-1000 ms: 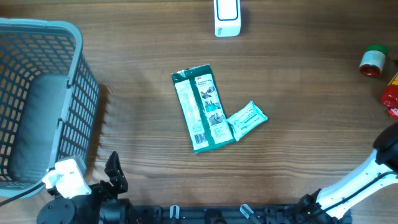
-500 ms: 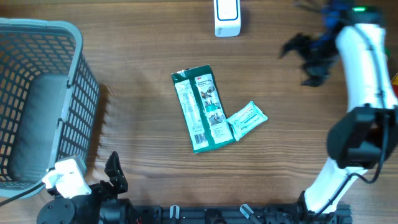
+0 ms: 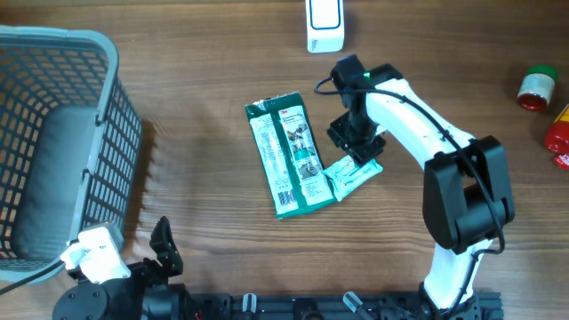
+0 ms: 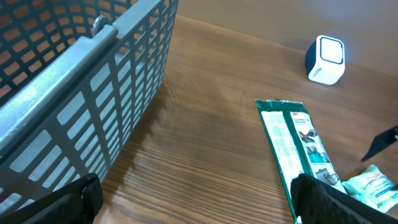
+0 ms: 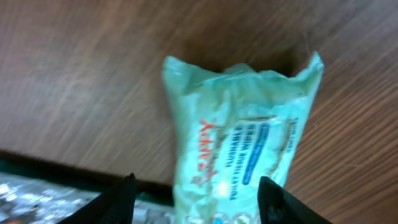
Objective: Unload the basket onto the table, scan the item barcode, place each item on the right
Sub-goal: 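Reach the right gripper to the light-green wipes pack and grasp it, then lift the wipes pack and hold it in front of the white scanner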
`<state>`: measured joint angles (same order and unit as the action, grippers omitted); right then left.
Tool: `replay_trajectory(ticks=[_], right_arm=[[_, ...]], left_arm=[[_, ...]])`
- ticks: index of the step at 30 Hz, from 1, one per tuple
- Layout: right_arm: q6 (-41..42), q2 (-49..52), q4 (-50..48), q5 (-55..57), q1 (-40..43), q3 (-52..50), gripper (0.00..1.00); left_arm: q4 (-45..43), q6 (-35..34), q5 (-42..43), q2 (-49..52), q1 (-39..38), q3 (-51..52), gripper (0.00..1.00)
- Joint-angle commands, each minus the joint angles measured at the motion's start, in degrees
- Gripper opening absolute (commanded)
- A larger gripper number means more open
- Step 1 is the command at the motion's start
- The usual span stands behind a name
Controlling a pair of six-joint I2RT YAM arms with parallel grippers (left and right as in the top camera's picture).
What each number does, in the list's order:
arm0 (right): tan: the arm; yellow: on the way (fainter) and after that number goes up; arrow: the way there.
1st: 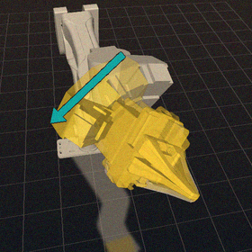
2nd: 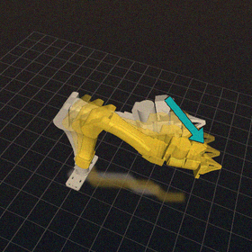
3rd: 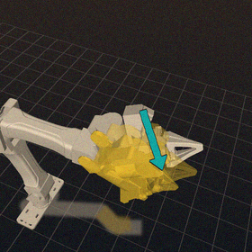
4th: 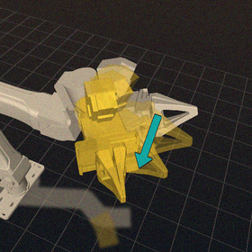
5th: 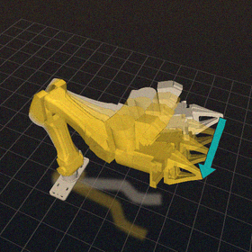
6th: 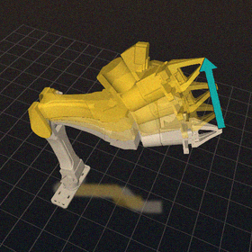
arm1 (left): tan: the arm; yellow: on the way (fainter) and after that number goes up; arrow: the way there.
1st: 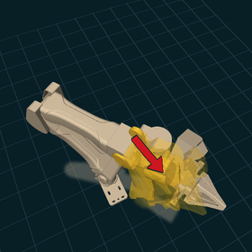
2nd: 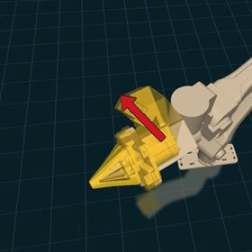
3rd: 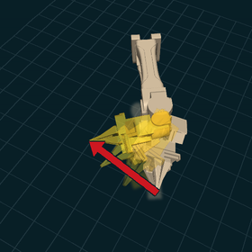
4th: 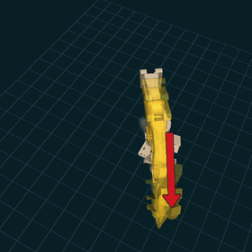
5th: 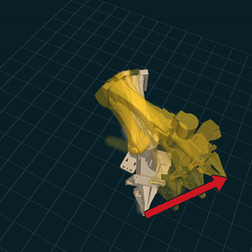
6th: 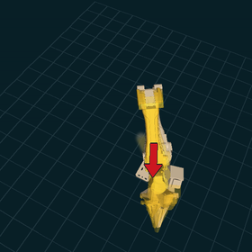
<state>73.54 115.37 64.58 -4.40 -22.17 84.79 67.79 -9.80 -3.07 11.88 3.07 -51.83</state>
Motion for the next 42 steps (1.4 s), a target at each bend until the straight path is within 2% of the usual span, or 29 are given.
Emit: replay_trajectory(ticks=[1, 9, 13, 14, 15, 16, 19, 21, 24, 28, 31, 38, 42], right_arm=[[1.42, 0.50, -2.51, 0.70, -0.28, -1.79, 0.61], [-0.26, 8.04, -2.78, -1.92, -1.88, -1.79, 0.56], [-1.31, 9.90, -0.83, -1.88, -1.68, -1.84, 0.36], [-2.64, 9.88, -0.79, -1.92, -1.64, -1.81, 0.28], [-4.22, 9.86, -0.83, -2.19, -1.64, -1.77, 0.12], [-7.43, 9.86, -0.87, -2.69, -1.64, -1.77, 0.04], [-18.32, 9.49, -2.73, -6.75, -0.98, -0.31, 0.04], [-31.12, 8.28, -5.14, -14.80, 0.31, 2.84, 0.04], [-52.15, 4.92, -8.50, -32.52, 2.47, 6.27, 0.04], [-70.86, -0.33, -5.99, -49.96, 5.11, 6.60, 0.04], [-91.56, -2.45, -4.50, -70.97, 5.55, 6.60, 0.04], [-110.84, -2.34, -4.81, -85.13, 3.39, 6.25, 0.04], [-111.16, -2.34, -6.51, -88.63, 2.82, 6.25, 0.05]], left_arm=[[-0.11, -0.31, 0.48, -0.26, -0.22, -0.07, 1.00], [-0.11, -0.31, 0.48, -0.26, -0.22, -0.07, 1.00], [-0.11, -0.31, 0.48, -0.26, -0.22, -0.07, 1.00], [-0.11, -0.31, 0.48, -0.26, -0.24, -0.07, 1.00], [-0.11, -0.31, 0.48, -0.26, -0.22, -0.07, 1.00], [-0.11, -0.31, 0.48, -0.26, -0.22, -0.07, 1.00], [-0.11, -0.31, 0.48, -0.26, -0.22, -0.07, 1.00], [-0.11, -0.31, 0.48, -0.26, -0.22, -0.07, 1.00], [-0.11, -0.31, 0.48, -0.26, -0.22, -0.07, 1.00], [-0.11, -0.31, 0.48, -0.26, -0.22, -0.07, 1.00], [-0.11, -0.31, 0.48, -0.26, -0.22, -0.07, 1.00], [-0.11, -0.31, 0.48, -0.26, -0.22, -0.07, 1.00], [-0.11, -0.31, 0.48, -0.26, -0.22, -0.07, 1.00]])
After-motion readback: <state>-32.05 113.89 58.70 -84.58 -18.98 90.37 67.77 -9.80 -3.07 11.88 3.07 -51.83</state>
